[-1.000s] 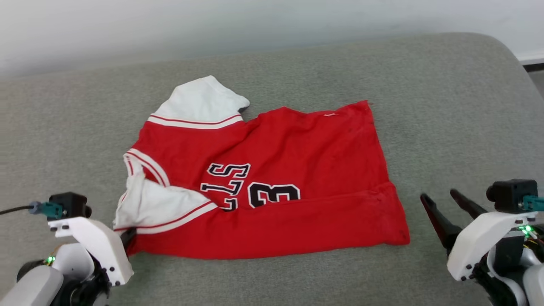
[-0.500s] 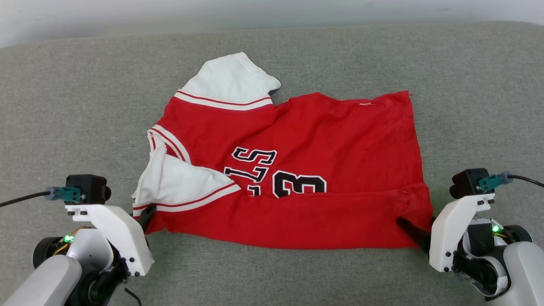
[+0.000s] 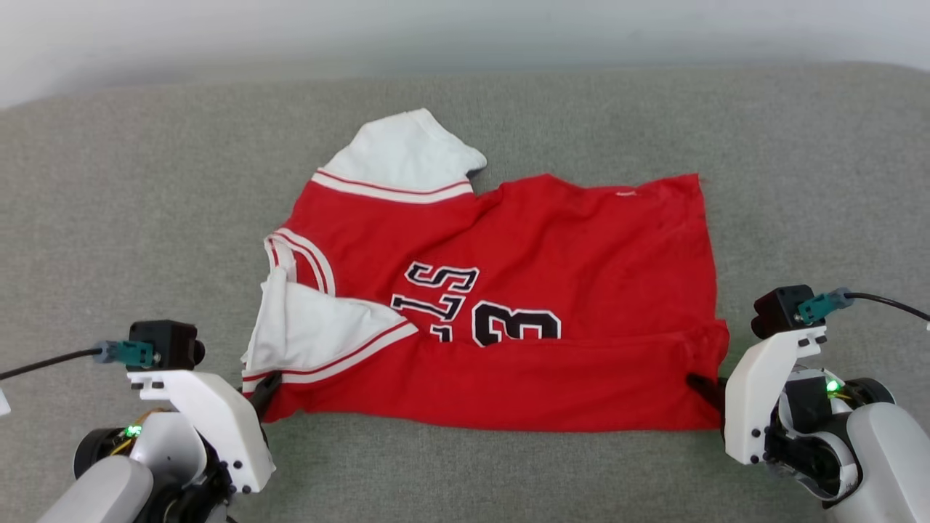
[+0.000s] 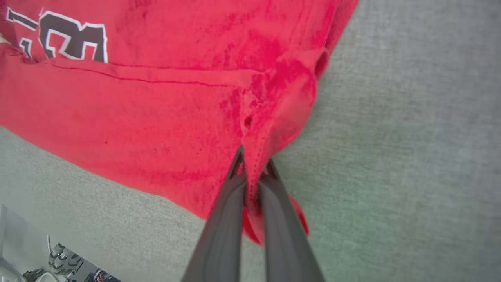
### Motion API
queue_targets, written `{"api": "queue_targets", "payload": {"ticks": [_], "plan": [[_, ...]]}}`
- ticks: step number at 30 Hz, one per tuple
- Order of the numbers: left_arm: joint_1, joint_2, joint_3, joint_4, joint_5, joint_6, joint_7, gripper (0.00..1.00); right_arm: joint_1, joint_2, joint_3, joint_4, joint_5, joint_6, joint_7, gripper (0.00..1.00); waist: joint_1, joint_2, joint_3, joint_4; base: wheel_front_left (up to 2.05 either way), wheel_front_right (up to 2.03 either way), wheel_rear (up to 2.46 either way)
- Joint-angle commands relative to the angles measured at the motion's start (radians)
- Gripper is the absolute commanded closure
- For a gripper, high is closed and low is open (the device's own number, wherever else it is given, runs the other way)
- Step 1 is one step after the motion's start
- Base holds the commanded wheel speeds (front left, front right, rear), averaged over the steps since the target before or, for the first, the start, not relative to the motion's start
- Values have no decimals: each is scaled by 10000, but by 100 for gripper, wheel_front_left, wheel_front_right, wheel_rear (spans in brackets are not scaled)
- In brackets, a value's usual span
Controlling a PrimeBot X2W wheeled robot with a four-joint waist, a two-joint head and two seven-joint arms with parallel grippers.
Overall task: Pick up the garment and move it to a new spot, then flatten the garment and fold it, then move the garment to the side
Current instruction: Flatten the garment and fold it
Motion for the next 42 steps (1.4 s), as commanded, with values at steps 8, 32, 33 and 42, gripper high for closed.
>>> {"api": "queue_targets", "payload": {"ticks": [8,32,33,42], "plan": [[962,-135,11,-106,-206,242,-336,100,412,-321,368,-296,148,-5,122,100,-1,0,-1491,-45,0,0,0],[1367,-719,240,951,-136,227,-1695,0,2366,199,-273,-1252,-1058,-5,-3050,0,-1,0,-2219,-480,0,0,0],[1258,-705,308,972,-8,247,-1899,0,2333,257,-360,-1384,-1274,-5,-3475,0,-1,0,-2224,-576,0,0,0],[-498,-517,782,1223,691,16,-2700,0,1785,918,-1003,-2465,-2869,-6,-5915,0,-1,0,-1307,-1470,0,0,0]]}}
